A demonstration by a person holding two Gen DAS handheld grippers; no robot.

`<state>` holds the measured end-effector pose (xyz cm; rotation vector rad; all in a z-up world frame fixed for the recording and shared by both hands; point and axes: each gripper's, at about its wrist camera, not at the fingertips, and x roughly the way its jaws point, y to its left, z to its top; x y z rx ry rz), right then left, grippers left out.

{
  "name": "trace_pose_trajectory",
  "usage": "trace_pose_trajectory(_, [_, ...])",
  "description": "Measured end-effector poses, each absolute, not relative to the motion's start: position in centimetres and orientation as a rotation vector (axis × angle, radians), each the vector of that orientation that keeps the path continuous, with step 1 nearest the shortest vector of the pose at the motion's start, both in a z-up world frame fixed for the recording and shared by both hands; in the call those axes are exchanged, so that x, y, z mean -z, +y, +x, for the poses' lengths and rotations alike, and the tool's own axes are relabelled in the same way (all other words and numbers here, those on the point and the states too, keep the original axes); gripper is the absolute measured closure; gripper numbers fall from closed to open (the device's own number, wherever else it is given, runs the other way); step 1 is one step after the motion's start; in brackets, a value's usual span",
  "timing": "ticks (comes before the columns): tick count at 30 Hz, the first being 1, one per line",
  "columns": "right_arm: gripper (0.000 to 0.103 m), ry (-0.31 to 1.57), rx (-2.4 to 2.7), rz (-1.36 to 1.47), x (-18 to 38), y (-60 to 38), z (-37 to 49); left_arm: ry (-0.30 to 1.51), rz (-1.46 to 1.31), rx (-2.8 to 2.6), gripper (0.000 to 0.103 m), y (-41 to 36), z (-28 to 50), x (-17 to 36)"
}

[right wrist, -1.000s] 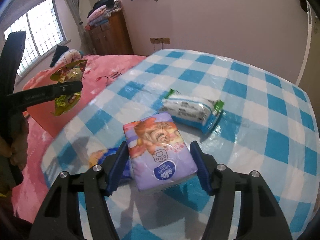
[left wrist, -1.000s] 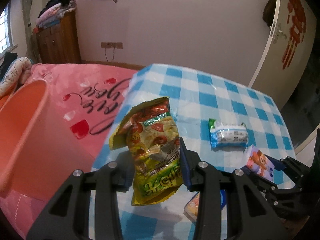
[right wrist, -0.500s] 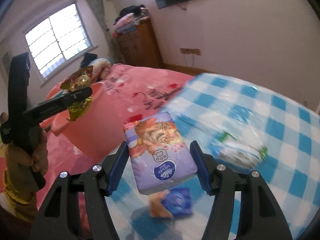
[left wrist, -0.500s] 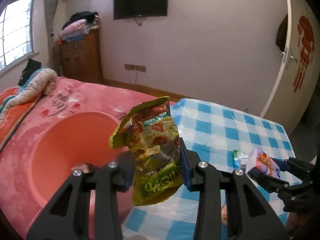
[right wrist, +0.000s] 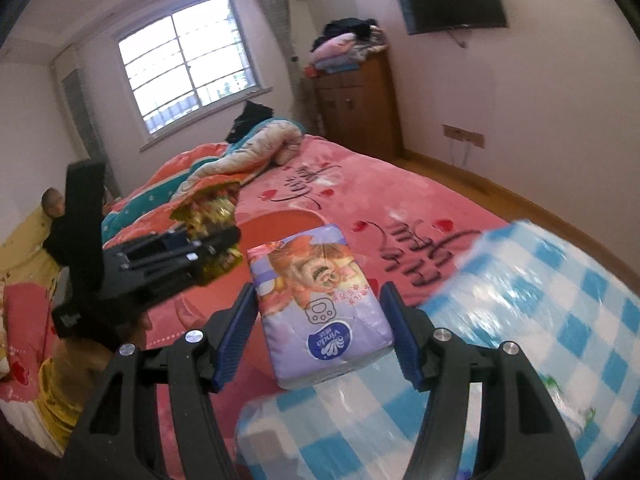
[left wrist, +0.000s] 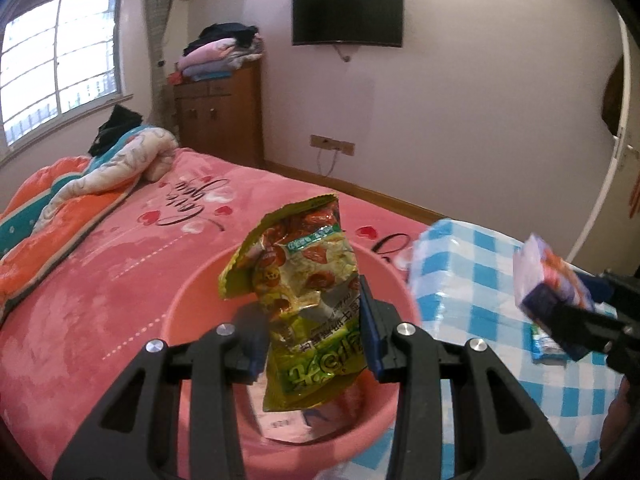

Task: Collect trash
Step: 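Carry the yellow packet and purple tissue pack over the pink bucket with both tools, then open both tools to drop the packets into the pink bucket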

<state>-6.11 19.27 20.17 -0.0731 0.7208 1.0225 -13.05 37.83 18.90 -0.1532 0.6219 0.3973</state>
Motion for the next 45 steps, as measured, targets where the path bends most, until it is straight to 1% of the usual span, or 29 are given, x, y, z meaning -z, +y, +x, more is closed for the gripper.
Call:
trace_pose_trajectory(6, [0.04, 0.718, -1.086, -0.095, -20.7, 24.0, -5.8, 0.637, -0.181, -0.432, 0.063, 40.5, -13.3, -17.9])
trace_pose_trajectory(12, [0.04, 0.74, -1.112, -0.1, -20.3, 26.7, -5.1, 0.65, -0.194, -0.446, 0.063, 41.9, -12.9, -17.3])
trace_pose_trajectory(27, [0.038, 0.804, -1.129, -0.122, -18.2, 29.4, -4.3, 0.701, -0.228, -0.457, 0.062, 42.9, -11.3, -15.1])
trace_pose_trajectory(28, [0.038, 0.799, -1.124, -0.127, -18.2, 29.4, -4.4, 0.705, -0.229, -0.461, 0.061, 43.1, -11.2, -14.9])
trace_pose_trajectory(29, [0.035, 0.791, -1.116, -0.133, -18.2, 29.3, -4.4, 0.709, -0.228, -0.467, 0.056, 43.1, -11.1, -14.7])
trace_pose_trajectory(30, [0.028, 0.786, -1.11, -0.132, -18.2, 29.4, -4.5, 0.709, -0.226, -0.471, 0.047, 43.1, -11.1, -14.7])
trace_pose_trajectory(31, [0.023, 0.779, -1.1, -0.124, -18.3, 29.2, -4.5, 0.704, -0.218, -0.479, 0.042, 42.9, -11.1, -14.6])
trace_pose_trajectory(32, [0.018, 0.774, -1.091, -0.117, -18.3, 28.9, -4.5, 0.701, -0.212, -0.486, 0.033, 42.8, -11.1, -14.7])
trace_pose_trajectory(33, [0.017, 0.768, -1.081, -0.108, -18.3, 28.6, -4.4, 0.698, -0.203, -0.494, 0.028, 42.7, -11.1, -14.7])
trace_pose_trajectory(34, [0.016, 0.76, -1.07, -0.104, -18.4, 28.2, -4.5, 0.695, -0.197, -0.496, 0.026, 42.5, -11.1, -14.7])
trace_pose_trajectory(36, [0.013, 0.738, -1.034, -0.112, -18.5, 27.4, -4.6, 0.692, -0.187, -0.503, 0.02, 42.3, -11.2, -14.8])
trace_pose_trajectory(38, [0.012, 0.709, -0.997, -0.121, -18.6, 26.5, -4.9, 0.686, -0.178, -0.509, 0.017, 42.1, -11.3, -15.0])
trace_pose_trajectory(42, [0.009, 0.685, -0.94, -0.131, -18.3, 24.8, -5.1, 0.677, -0.166, -0.511, 0.016, 41.5, -11.5, -15.2])
trace_pose_trajectory(45, [0.009, 0.676, -0.91, -0.128, -18.1, 23.3, -5.2, 0.669, -0.154, -0.505, 0.015, 40.9, -11.5, -15.5])
